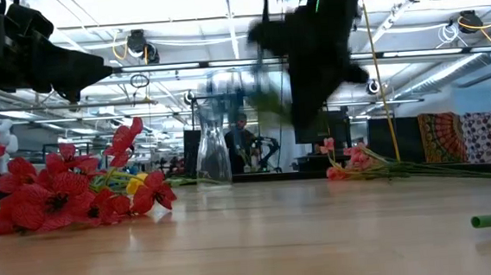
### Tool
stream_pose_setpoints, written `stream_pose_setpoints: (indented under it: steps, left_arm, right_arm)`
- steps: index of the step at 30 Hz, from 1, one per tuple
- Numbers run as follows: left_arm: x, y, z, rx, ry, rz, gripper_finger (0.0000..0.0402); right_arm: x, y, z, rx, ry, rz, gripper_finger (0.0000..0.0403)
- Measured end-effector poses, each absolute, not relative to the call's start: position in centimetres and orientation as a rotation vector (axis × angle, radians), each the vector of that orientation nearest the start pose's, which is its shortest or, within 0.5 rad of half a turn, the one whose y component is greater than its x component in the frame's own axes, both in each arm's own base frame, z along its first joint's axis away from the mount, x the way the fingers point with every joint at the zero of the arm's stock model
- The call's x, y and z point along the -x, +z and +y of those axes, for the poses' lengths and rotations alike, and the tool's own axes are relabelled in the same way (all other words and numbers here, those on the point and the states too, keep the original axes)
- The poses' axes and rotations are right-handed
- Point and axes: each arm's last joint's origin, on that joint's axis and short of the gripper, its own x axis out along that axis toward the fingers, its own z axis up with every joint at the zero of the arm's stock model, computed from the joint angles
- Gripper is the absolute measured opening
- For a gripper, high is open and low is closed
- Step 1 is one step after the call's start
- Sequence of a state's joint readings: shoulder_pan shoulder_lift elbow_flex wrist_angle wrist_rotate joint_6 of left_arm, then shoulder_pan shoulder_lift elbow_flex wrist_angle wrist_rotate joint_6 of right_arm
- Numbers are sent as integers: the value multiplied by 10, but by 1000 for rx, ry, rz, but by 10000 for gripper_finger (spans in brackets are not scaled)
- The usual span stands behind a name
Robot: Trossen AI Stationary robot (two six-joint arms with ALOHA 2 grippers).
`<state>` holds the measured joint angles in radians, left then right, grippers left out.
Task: Sort flowers into vase by color
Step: Put the right blue flowers into the yellow vase
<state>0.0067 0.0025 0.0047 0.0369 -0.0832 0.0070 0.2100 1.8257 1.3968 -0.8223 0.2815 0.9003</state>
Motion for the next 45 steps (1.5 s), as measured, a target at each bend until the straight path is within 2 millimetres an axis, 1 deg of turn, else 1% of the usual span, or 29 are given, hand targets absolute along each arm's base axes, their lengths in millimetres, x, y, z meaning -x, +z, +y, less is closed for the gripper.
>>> stream_pose_setpoints:
  steps: [4,6,8,12,14,16,20,24,27,34,41,45]
  left_arm:
    - [-97,169,3,-5,90,-39,171]
    - [-97,168,3,-5,90,-38,171]
    - [-97,168,3,-5,90,-39,171]
    - [-97,168,3,-6,90,-38,171]
    - [-97,168,3,-5,90,-39,171]
    - [-97,168,3,-5,90,-39,171]
    - [-97,168,3,-6,90,-39,171]
    - [-97,168,3,-5,90,-39,171]
    - [-97,169,3,-5,90,-39,171]
    - [-97,168,3,-6,90,-38,171]
    - [-97,168,3,-5,90,-38,171]
    - [-97,168,3,-6,90,-38,171]
  right_arm:
    - [-335,268,80,-433,-572,895,3]
    - [-318,294,87,-404,-563,792,3]
    - [-299,316,95,-374,-564,705,2]
    - [-255,345,118,-330,-571,535,1]
    - [-230,353,128,-328,-568,453,1]
    - [-209,350,136,-334,-558,390,1]
    - [-174,334,149,-332,-542,265,1]
    - [-152,315,160,-319,-517,166,1]
    - [-144,307,163,-324,-496,153,0]
    - [-136,306,167,-310,-464,151,0]
    - [-125,306,162,-296,-454,162,0]
    - [-123,305,161,-307,-457,158,0]
